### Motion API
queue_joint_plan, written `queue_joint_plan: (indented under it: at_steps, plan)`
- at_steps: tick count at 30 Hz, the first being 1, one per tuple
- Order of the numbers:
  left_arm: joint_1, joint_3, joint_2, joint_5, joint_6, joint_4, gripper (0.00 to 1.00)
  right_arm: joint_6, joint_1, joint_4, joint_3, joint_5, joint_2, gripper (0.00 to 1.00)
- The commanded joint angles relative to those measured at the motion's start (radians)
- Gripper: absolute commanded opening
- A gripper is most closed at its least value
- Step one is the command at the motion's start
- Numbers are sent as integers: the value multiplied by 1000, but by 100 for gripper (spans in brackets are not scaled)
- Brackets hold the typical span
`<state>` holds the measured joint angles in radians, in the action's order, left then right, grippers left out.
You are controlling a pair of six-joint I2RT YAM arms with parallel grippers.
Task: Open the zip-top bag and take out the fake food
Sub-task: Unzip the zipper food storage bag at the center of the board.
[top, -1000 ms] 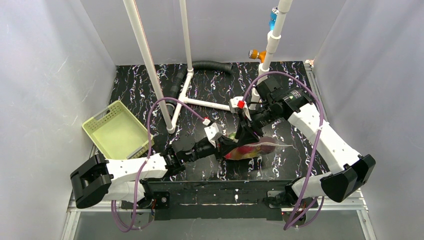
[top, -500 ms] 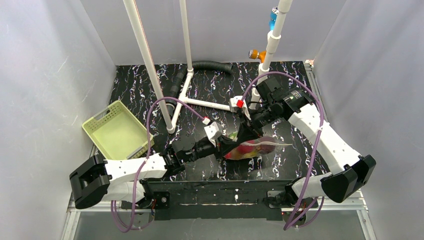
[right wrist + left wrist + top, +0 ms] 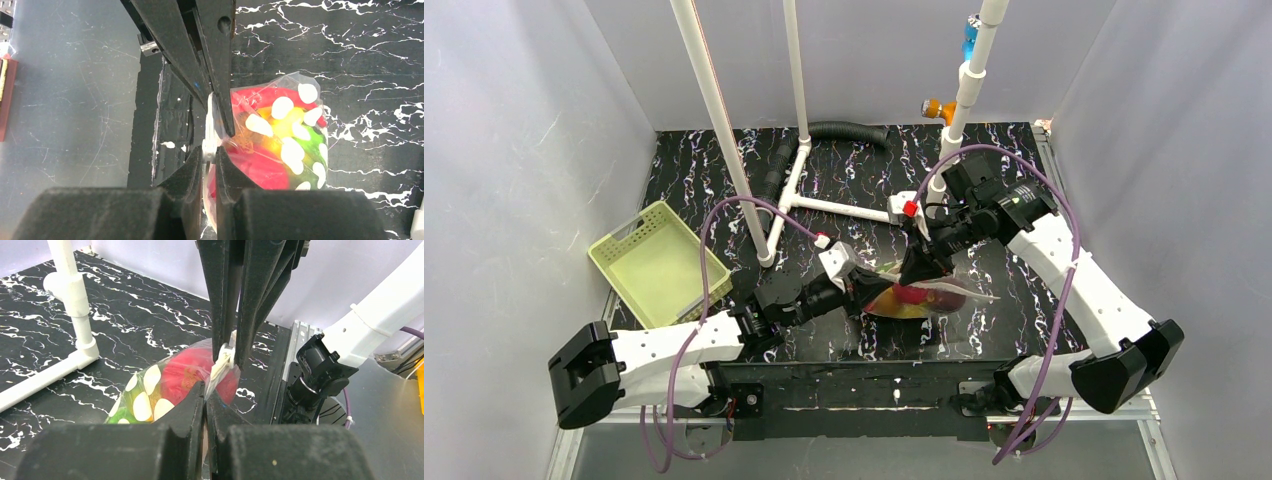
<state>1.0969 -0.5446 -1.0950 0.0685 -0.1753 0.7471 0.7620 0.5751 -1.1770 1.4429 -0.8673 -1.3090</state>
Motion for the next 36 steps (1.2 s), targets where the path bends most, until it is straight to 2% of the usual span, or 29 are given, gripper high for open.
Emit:
queue_joint_plan:
  at_steps: [1,36]
  plan:
    - [-4,13,67,-53,23,39,0,-8,-14,-3,-10,19,26,1]
    - [-4,47,255,-155,81,-112,0,-44,-162,60,-44,75,111,1]
